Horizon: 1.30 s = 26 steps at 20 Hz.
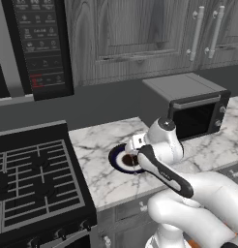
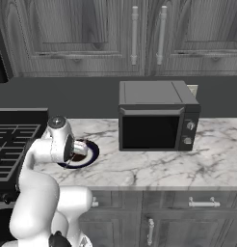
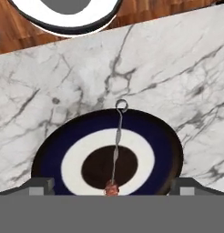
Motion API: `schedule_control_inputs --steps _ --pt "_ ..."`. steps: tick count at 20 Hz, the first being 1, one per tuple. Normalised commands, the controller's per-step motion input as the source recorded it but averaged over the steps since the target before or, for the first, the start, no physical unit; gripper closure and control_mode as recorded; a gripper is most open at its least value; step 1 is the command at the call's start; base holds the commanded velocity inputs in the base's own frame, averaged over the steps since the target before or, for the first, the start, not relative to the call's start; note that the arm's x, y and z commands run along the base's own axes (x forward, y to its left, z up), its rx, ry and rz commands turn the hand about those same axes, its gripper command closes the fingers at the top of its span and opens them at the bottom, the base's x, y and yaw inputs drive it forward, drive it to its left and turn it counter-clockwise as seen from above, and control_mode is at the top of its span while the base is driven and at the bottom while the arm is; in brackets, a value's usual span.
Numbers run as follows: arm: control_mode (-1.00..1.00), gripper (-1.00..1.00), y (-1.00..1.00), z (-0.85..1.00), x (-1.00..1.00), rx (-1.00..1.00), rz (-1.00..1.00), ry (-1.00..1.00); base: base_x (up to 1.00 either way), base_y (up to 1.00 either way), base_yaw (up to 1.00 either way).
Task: Place the cold items (tomato and lemon wedge) from the fridge in one tupperware on the dining counter. Place the warm items (hot dog and kebab skewer) in the stove area in another tupperware.
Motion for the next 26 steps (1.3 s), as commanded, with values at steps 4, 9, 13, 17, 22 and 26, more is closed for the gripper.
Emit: schedule_control_inputs --steps 4,9,13,17,22,26 --pt "-1.00 -1.00 -0.04 -0.22 0.38 -0.11 -0.13 0.04 0.00 0.00 0.00" --pt "-1.00 -1.00 -0.08 -0.19 0.47 -0.09 -0.08 0.05 0.00 0.00 0.00" --pt "-1.00 -1.00 0.00 -0.29 0.46 -0.06 -0.03 0.05 0.00 0.00 0.00" --pt "-1.00 -1.00 0.00 -0.21 0.47 -0.03 0.00 0.02 0.00 0.00 0.00" --pt "-1.00 -1.00 0.02 -0.23 0.36 -0.01 0.00 0.00 0.00 0.00 0.00" --pt "-1.00 -1.00 0.23 -0.33 0.01 0.00 -0.02 0.00 0.00 0.00 0.00"
